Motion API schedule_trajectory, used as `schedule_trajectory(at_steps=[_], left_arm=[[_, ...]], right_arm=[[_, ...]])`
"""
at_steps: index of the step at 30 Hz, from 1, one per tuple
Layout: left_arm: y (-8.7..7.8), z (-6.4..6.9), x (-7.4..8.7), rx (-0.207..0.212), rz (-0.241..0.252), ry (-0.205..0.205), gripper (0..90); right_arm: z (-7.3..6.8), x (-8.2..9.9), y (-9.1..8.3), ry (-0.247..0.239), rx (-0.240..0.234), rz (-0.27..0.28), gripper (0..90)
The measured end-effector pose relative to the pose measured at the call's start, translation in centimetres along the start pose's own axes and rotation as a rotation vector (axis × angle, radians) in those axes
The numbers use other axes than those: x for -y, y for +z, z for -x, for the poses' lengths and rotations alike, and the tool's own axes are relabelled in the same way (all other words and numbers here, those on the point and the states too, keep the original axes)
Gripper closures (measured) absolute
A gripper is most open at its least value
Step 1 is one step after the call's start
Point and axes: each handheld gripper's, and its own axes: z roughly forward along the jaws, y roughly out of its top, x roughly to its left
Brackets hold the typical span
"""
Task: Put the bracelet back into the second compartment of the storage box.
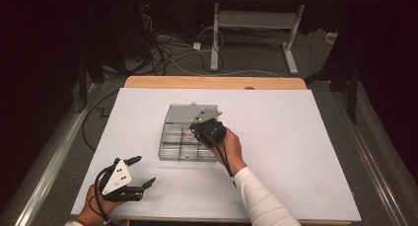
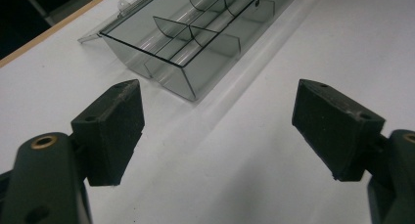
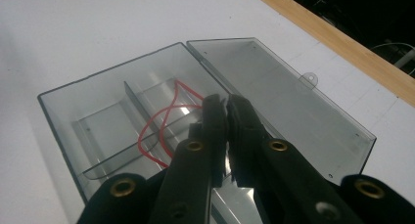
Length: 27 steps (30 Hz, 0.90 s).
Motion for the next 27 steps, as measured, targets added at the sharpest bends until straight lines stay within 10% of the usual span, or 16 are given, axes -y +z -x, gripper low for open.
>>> schedule_trajectory(at_steps=[27], left_arm=[[0.1, 0.1, 0.0, 0.009, -0.002, 0.003, 19.0]], right_arm=[[0.8, 0.6, 2.4, 0.003, 0.033, -0.078, 87.9]])
